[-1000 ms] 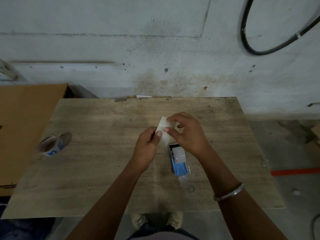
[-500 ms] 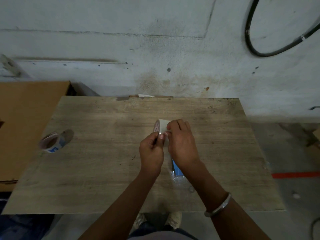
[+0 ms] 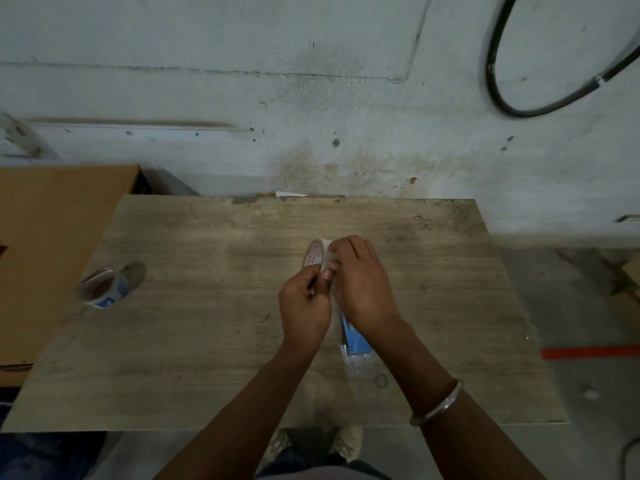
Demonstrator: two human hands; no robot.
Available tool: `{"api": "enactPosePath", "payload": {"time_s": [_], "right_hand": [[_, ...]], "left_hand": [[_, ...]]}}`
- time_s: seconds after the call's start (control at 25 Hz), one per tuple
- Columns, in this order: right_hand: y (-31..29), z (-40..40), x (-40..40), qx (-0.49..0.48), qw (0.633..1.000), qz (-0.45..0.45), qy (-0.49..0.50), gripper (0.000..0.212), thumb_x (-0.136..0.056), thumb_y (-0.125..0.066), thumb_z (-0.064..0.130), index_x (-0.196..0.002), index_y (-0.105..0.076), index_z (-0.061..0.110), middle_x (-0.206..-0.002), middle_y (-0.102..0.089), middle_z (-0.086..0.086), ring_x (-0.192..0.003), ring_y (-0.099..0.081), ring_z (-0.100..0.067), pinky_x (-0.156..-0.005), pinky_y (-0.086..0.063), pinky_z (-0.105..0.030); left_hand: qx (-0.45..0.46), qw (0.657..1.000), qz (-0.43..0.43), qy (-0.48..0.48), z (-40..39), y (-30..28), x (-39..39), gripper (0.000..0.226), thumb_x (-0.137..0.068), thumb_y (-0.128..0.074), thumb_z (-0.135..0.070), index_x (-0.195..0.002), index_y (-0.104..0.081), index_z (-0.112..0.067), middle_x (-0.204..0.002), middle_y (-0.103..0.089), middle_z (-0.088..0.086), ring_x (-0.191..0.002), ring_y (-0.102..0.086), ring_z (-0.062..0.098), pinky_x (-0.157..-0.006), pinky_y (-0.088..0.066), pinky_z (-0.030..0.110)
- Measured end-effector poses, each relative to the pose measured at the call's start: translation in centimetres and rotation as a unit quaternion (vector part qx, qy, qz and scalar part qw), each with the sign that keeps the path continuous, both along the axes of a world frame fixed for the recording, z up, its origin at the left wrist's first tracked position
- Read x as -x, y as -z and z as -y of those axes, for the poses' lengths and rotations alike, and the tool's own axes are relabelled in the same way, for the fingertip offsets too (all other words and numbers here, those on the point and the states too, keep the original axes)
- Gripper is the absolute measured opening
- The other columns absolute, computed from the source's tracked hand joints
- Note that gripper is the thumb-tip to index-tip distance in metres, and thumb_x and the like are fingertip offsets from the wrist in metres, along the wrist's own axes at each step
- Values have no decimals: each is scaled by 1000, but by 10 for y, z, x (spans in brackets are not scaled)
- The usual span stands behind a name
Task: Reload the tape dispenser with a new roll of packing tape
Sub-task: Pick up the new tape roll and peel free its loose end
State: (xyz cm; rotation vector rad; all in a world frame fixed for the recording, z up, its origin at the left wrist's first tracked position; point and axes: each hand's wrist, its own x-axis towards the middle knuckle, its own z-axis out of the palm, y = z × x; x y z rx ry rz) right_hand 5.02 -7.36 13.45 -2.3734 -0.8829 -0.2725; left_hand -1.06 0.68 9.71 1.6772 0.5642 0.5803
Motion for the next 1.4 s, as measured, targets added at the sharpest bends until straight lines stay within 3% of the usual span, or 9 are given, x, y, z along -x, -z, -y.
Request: {"api": "enactPosePath", "payload": {"time_s": [0.16,0.32,0.44,0.64,0.88,1.04,1.16,1.4], "right_hand": [[3,-4,6,6,999,-12,29,20,-82,-63,3,-101,-60,8,-103,-59,-9,-91,-53,-23,-73,-45,-30],[4,-4,6,10,999,-25,22,17,-82,-59,0,-98,-57,7,-101,-56,-9,-90,-47,-21,-73,-43,-31],[5,-3,9,-10,999,-39,23,13,-84,-56,0,-94,-55,8,-95,-53,-7,-86,-41,-16,-72,-39,-30],[1,1,-1,-3,1000,-3,-3,32,-82,-60,1,-114,-59,4,-116,-58,-11,-103,-51,-23,-83,-43,-27],[6,0,3,4,999,-22,-25,19,-83,-55,2,-101,-56,8,-102,-54,-7,-91,-46,-19,-75,-36,-25],[8,4,6,-15,999,-29,-39,17,-82,-54,0,-96,-57,9,-97,-54,-5,-89,-47,-18,-73,-43,-30],[2,5,-1,-2,999,-21,-40,37,-79,-60,-2,-115,-59,4,-117,-57,-11,-104,-52,-24,-82,-47,-30],[5,3,4,10,999,-37,-9,25,-82,-62,2,-106,-58,8,-107,-56,-6,-94,-49,-19,-73,-39,-24]], "left_hand": [[22,999,1,-23,7,1,-1,27,-93,-56,-30,-74,-67,-14,-62,-61,7,-59,-55,34,-55,-48,50],[14,999,-8,-40,10,1,0,27,-90,-56,-29,-71,-66,-12,-59,-60,8,-53,-52,24,-52,-47,51],[-21,999,-22,-28,6,3,-2,23,-92,-59,-25,-75,-67,-11,-61,-61,5,-56,-57,28,-54,-50,49],[-43,999,-13,-17,0,-6,-3,22,-93,-61,-20,-73,-66,-11,-59,-60,4,-54,-54,25,-54,-46,44],[-4,999,-30,-29,8,1,-1,23,-93,-60,-18,-73,-68,-14,-57,-61,3,-51,-53,24,-52,-47,47],[-25,999,-21,-5,2,-2,-1,20,-92,-60,-26,-80,-72,-16,-61,-64,0,-57,-60,25,-55,-50,44],[-45,999,-18,6,-2,-6,-4,27,-88,-58,-37,-77,-71,-16,-58,-62,0,-51,-53,17,-53,-46,38],[-26,999,-43,0,8,-3,0,24,-92,-62,-17,-68,-66,-17,-52,-56,-5,-48,-47,6,-48,-42,37]]}}
